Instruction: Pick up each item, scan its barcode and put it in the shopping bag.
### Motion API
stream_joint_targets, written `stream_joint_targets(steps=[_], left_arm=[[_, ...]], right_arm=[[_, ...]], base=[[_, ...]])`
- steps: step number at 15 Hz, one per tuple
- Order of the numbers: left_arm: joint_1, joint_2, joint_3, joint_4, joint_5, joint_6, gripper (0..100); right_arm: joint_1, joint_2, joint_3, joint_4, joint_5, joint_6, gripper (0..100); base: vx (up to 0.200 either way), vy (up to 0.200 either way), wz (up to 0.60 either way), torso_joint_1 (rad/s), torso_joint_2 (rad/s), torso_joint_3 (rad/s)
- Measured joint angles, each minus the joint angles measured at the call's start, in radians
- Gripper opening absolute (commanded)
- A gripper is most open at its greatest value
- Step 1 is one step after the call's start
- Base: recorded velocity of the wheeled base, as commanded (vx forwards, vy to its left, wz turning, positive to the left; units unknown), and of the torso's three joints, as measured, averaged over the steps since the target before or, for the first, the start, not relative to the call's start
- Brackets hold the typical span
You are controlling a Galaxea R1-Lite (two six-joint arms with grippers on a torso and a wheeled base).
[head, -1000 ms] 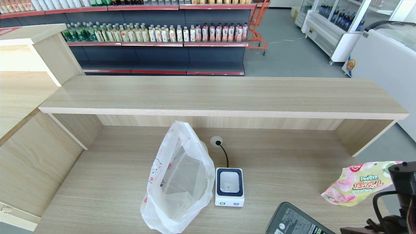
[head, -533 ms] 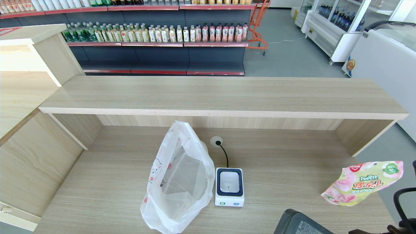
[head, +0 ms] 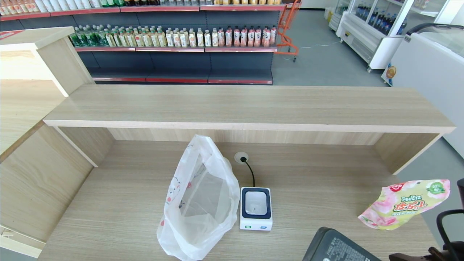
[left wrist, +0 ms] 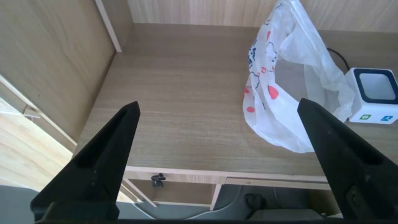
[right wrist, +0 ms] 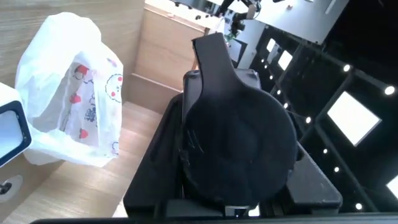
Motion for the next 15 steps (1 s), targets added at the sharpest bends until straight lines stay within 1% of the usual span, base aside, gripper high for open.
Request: stream_joint_targets(steps=[8,10,11,12,13,14,15], left_arm=[[0.0,0.0,0.0,0.0,0.0,0.0,100],[0.0,0.0,0.0,0.0,0.0,0.0,100],[0.0,0.0,0.0,0.0,0.0,0.0,100],[0.0,0.0,0.0,0.0,0.0,0.0,100],[0.0,0.0,0.0,0.0,0.0,0.0,100],[0.0,0.0,0.0,0.0,0.0,0.0,100],[0.0,0.0,0.0,0.0,0.0,0.0,100]], right_arm=[[-0.001,0.0,0.0,0.004,0.0,0.0,0],[-0.03,0.0,-0.011,-0.004,0.0,0.002,0],[-0.066,0.0,-0.021,-0.007,-0.001,0.045,0],[-0.126,-0.001,-0.029,-0.009,-0.001,0.144,0],[-0.206,-0.005,-0.037,-0.011,-0.008,0.269,0],[-0.276,-0.017,-0.049,-0.01,-0.036,0.426,0],[-0.313,-0.033,-0.072,-0.013,-0.081,0.542,0]], base=[[0.0,0.0,0.0,0.0,0.0,0.0],[0.0,0.0,0.0,0.0,0.0,0.0],[0.0,0.0,0.0,0.0,0.0,0.0],[0.0,0.0,0.0,0.0,0.0,0.0],[0.0,0.0,0.0,0.0,0.0,0.0],[0.0,0.0,0.0,0.0,0.0,0.0],[0.0,0.0,0.0,0.0,0.0,0.0]])
